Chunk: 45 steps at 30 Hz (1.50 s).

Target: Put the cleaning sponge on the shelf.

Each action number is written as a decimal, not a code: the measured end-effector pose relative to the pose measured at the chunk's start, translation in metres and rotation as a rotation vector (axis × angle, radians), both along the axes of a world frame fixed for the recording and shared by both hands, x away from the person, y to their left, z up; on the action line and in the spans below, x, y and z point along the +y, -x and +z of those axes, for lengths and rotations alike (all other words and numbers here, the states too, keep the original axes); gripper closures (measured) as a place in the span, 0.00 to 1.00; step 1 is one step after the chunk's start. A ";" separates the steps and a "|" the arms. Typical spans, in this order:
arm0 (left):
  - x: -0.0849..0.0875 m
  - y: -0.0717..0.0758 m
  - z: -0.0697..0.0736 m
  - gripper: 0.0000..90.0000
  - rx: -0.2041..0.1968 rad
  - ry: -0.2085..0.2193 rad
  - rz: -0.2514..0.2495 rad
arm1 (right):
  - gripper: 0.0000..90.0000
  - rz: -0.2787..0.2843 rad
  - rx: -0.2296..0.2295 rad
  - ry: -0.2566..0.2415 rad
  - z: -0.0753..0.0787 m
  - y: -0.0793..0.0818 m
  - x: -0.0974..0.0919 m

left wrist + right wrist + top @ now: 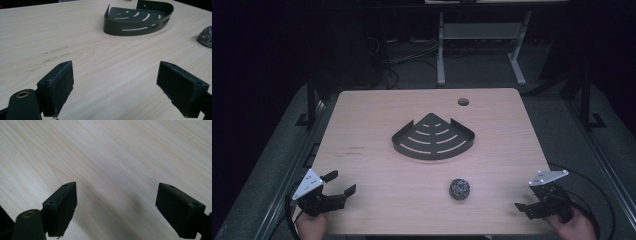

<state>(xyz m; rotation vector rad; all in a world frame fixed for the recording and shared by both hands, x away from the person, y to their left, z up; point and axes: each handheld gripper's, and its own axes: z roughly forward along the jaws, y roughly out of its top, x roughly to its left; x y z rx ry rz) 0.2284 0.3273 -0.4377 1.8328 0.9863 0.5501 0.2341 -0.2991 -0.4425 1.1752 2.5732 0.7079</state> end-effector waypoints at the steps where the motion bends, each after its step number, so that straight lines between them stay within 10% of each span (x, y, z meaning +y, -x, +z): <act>1: 0.000 0.000 0.000 0.15 0.001 -0.004 -0.001 | 0.19 0.001 -0.002 0.000 0.000 0.000 0.001; 45: 0.003 0.004 0.000 0.15 -0.009 0.005 0.002 | 0.19 0.175 0.029 -0.002 0.006 -0.004 0.056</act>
